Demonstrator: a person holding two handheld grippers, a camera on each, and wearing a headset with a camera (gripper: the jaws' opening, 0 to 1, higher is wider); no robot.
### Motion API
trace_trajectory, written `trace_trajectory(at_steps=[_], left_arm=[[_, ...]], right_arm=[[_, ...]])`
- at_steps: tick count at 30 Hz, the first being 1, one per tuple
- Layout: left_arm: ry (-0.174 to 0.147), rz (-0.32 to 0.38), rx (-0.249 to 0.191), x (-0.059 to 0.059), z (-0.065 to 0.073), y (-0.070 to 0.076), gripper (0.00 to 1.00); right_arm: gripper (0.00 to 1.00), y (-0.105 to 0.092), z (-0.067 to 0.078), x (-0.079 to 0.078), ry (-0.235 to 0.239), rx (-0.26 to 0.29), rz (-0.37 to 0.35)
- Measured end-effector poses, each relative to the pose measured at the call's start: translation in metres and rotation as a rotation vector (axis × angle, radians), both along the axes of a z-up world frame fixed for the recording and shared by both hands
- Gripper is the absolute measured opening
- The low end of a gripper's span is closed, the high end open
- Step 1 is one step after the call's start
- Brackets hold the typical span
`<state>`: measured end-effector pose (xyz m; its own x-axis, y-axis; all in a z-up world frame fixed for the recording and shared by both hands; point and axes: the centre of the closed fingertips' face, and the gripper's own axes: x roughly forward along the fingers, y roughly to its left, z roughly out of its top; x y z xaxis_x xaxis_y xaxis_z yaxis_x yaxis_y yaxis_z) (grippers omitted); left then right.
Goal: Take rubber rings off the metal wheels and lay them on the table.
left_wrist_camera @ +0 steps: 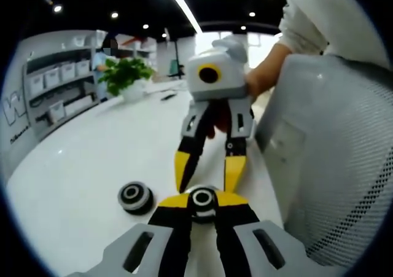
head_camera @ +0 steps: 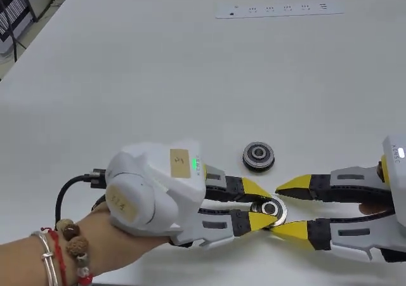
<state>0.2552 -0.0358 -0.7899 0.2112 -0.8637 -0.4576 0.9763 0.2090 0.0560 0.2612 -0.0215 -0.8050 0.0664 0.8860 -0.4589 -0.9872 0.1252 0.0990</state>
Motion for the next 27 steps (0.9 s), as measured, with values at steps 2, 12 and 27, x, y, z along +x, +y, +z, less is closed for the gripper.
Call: trace_trajectory(at_steps=[2, 12, 27], left_arm=[[0.0, 0.004, -0.001, 0.0006, -0.0003, -0.0001, 0.15], [-0.005, 0.008, -0.006, 0.0024, -0.0007, -0.0015, 0.15], [-0.008, 0.008, -0.002, 0.0019, -0.0005, -0.0023, 0.15]], right_arm=[[0.26, 0.0009, 0.0001, -0.0008, -0.002, 0.003, 0.005], [0.24, -0.0013, -0.0008, -0.0019, -0.009, -0.002, 0.018], [0.2, -0.0057, -0.0016, -0.0034, -0.024, -0.014, 0.019]])
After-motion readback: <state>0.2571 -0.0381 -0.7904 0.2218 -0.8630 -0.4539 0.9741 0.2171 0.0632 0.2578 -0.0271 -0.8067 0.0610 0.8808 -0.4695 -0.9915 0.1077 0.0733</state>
